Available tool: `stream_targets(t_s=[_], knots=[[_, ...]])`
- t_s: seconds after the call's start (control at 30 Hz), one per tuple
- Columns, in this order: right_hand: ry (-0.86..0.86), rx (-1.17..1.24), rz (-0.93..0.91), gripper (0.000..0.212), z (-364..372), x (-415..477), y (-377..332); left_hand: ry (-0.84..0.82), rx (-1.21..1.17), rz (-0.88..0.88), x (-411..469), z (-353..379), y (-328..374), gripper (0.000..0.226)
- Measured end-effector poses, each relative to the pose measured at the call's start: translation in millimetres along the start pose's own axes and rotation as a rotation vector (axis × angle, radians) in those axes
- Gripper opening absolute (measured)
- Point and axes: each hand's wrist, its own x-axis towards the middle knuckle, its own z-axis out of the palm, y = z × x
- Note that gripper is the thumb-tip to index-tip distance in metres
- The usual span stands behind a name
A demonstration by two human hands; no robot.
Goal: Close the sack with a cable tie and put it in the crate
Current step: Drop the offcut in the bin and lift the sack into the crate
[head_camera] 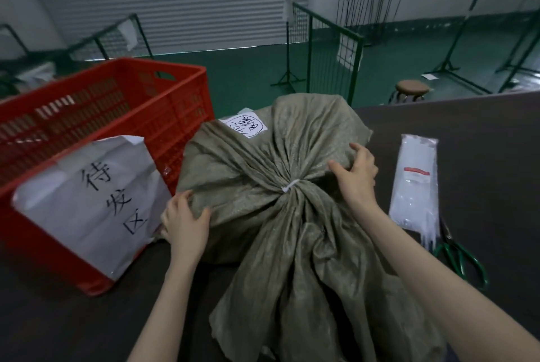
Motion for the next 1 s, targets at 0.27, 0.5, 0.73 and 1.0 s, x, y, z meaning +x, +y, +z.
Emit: stream_targets(t_s=[0.27,0.5,0.73,1.0], knots=[[0.002,0.266,0.116,0.089,16.0,2.3,22.6,0.09,-0.205,-0.117,-1.6,25.7,-17.5,0.059],[-0.027,0.413,0.244,0.075,16.3,9.2,32.7,0.143,-0.581,-0.318,-0.7,29.5,-18.8,0.072],[-0.06,0.543,0.315,0.086,18.0,8.6,37.8,-0.059,-0.841,-0.518,0.9,21.2,-27.4,0.062],[-0.103,0.617,0.316,0.07,15.4,5.4,41.4,-0.151,-0.975,-0.565,-0.4,12.8,-18.1,0.049]])
